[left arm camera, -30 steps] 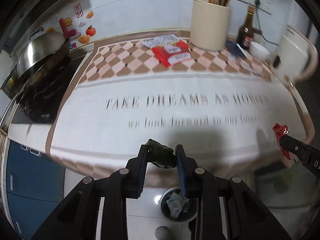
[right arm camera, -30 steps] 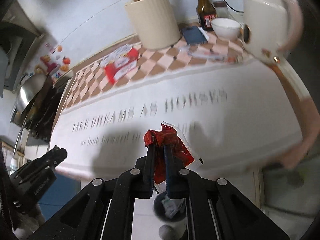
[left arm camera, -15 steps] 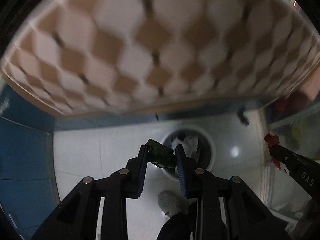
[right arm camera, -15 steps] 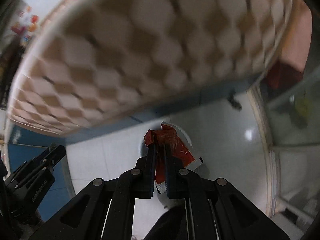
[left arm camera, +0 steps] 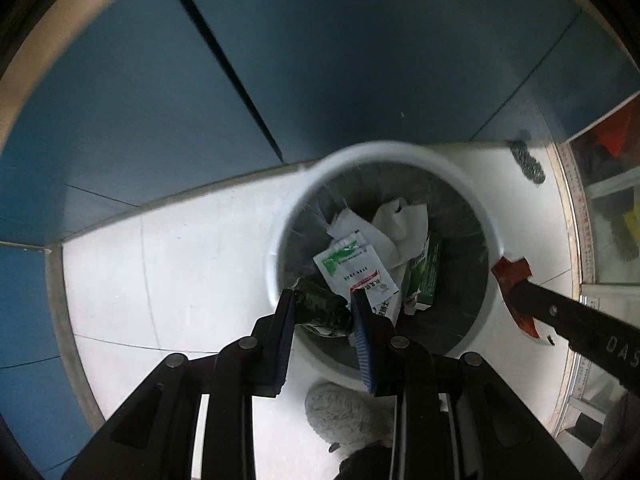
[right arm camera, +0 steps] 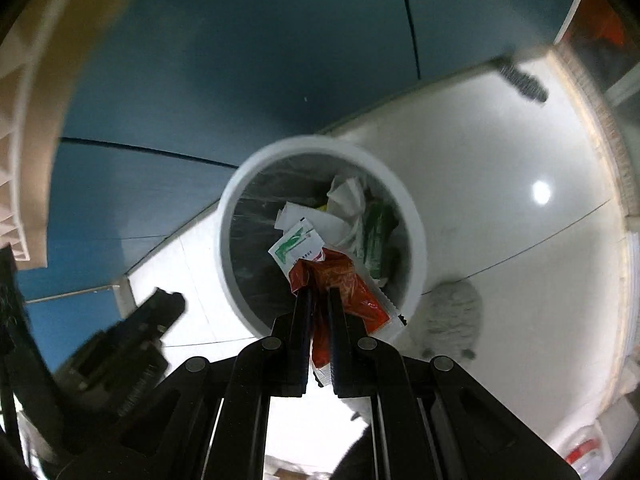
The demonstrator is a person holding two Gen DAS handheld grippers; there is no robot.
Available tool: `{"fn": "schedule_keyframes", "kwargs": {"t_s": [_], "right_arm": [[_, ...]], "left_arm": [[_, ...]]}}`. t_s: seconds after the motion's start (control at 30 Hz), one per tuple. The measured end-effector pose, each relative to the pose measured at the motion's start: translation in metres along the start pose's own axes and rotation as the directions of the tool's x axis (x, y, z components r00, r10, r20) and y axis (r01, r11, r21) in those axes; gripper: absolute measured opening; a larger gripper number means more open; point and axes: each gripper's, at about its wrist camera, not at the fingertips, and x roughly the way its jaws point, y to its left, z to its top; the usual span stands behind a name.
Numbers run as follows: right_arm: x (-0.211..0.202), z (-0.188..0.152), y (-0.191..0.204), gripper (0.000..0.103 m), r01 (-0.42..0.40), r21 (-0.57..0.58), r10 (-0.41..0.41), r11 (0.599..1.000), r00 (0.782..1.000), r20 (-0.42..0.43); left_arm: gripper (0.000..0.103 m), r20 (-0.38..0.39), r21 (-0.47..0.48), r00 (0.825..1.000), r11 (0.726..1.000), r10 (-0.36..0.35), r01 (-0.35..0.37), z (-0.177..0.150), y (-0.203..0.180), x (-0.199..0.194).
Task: Collect trash
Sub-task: 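Lower the red wrapper and green clip over the bin and open both tools, then raise both tools back toward the counter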
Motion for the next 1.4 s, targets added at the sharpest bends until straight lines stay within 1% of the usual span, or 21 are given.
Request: {"fn": "schedule_keyframes", "kwargs": {"t_s": [0.1, 0.17, 0.23, 0.3, 0.33, 0.37, 0.4, 0.43, 0.47, 0.53, 0.6, 0.67, 0.73, 0.77, 0.87, 0.93, 1.03, 1.2, 1.23, 1.37, 1.4], "right_arm": [[0.022, 0.003, -0.004, 0.008, -0.006, -0.014, 0.006, 1.000, 1.000, -0.019], [0.034, 0.006, -0.004, 0.008, -0.008, -0.023, 0.008, 1.000, 0.999, -0.036], [0.039, 0.009, -0.005, 0.010, -0.012, -0.031, 0.010, 0.999, 0.999, -0.051], [0.045, 0.010, -0.008, 0.010, -0.014, -0.026, 0.012, 1.000, 0.997, -0.080], [0.051, 0.011, -0.008, 0.011, -0.011, -0.023, 0.009, 1.000, 0.996, -0.092], [0.052, 0.011, -0.009, 0.012, -0.012, -0.021, 0.010, 1.000, 0.995, -0.100], [0.052, 0.011, -0.010, 0.016, -0.008, -0.019, 0.006, 1.000, 0.995, -0.103], [0.052, 0.011, -0.011, 0.030, -0.004, -0.018, 0.002, 1.000, 0.995, -0.102], [0.050, 0.011, -0.012, 0.045, -0.001, -0.020, -0.001, 1.000, 0.995, -0.099], [0.046, 0.011, -0.011, 0.059, -0.001, -0.020, -0.001, 1.000, 0.996, -0.093], [0.042, 0.010, -0.008, 0.067, 0.025, -0.041, -0.029, 0.999, 0.996, -0.086], [0.038, 0.010, -0.005, 0.089, 0.052, -0.061, -0.057, 0.997, 0.995, -0.080], [0.032, 0.008, -0.001, 0.100, 0.103, -0.095, -0.109, 0.990, 0.992, -0.064], [0.025, 0.006, 0.005, 0.101, 0.148, -0.125, -0.155, 0.981, 0.987, -0.044], [0.007, 0.001, 0.018, 0.101, 0.239, -0.186, -0.243, 0.953, 0.970, 0.002], [-0.012, -0.005, 0.030, 0.102, 0.313, -0.227, -0.316, 0.922, 0.948, 0.022], [-0.045, -0.012, 0.045, 0.102, 0.358, -0.243, -0.361, 0.901, 0.932, 0.036], [-0.132, -0.029, 0.086, 0.102, 0.382, -0.295, -0.370, 0.876, 0.924, 0.097], [-0.144, -0.031, 0.092, 0.102, 0.383, -0.300, -0.368, 0.874, 0.924, 0.106], [-0.222, -0.048, 0.129, 0.102, 0.385, -0.321, -0.355, 0.865, 0.923, 0.150], [-0.238, -0.052, 0.136, 0.102, 0.382, -0.325, -0.349, 0.865, 0.924, 0.157]], "left_arm": [[0.025, -0.010, 0.000, 1.000, 1.000, -0.009, 0.009, -0.002, -0.003, 0.012], [0.029, -0.026, -0.005, 0.999, 1.000, -0.024, 0.024, -0.003, -0.004, 0.019], [0.030, -0.041, -0.030, 0.997, 0.998, -0.060, 0.059, -0.006, -0.003, 0.022], [0.035, -0.048, -0.054, 0.997, 0.997, -0.056, 0.053, -0.008, 0.000, 0.026], [0.047, -0.052, -0.051, 0.997, 0.998, -0.049, 0.047, -0.008, 0.000, 0.026], [0.068, -0.050, -0.044, 0.998, 0.998, -0.035, 0.033, -0.009, 0.001, 0.026], [0.077, -0.040, -0.042, 0.999, 0.999, -0.020, 0.018, -0.010, 0.002, 0.023], [0.085, -0.033, -0.046, 0.999, 0.999, -0.017, 0.016, -0.010, 0.004, 0.022], [0.090, -0.033, -0.049, 0.999, 0.999, -0.016, 0.014, -0.010, 0.007, 0.021], [0.100, -0.040, -0.052, 0.999, 0.999, -0.008, 0.006, -0.011, 0.011, 0.019], [0.101, -0.043, -0.055, 0.999, 0.998, 0.004, -0.006, -0.012, 0.015, 0.015], [0.101, -0.039, -0.065, 0.999, 0.998, 0.004, -0.007, -0.013, 0.019, 0.010], [0.101, -0.026, -0.077, 1.000, 0.997, 0.007, -0.009, -0.015, 0.024, -0.002], [0.101, -0.025, -0.081, 1.000, 0.997, 0.017, -0.019, -0.016, 0.026, -0.011], [0.101, -0.032, -0.092, 0.999, 0.996, 0.015, -0.017, -0.017, 0.032, -0.033], [0.101, -0.038, -0.102, 0.999, 0.995, 0.009, -0.013, -0.019, 0.037, -0.057], [0.101, -0.045, -0.118, 0.999, 0.993, 0.002, -0.007, -0.021, 0.046, -0.097], [0.101, -0.043, -0.143, 0.999, 0.990, -0.017, 0.011, -0.022, 0.057, -0.175], [0.101, -0.041, -0.148, 0.999, 0.989, -0.020, 0.014, -0.022, 0.060, -0.197], [0.101, -0.025, -0.159, 0.999, 0.987, -0.041, 0.037, -0.025, 0.067, -0.270], [0.101, -0.015, -0.159, 0.999, 0.986, -0.045, 0.042, -0.027, 0.069, -0.296]]}}
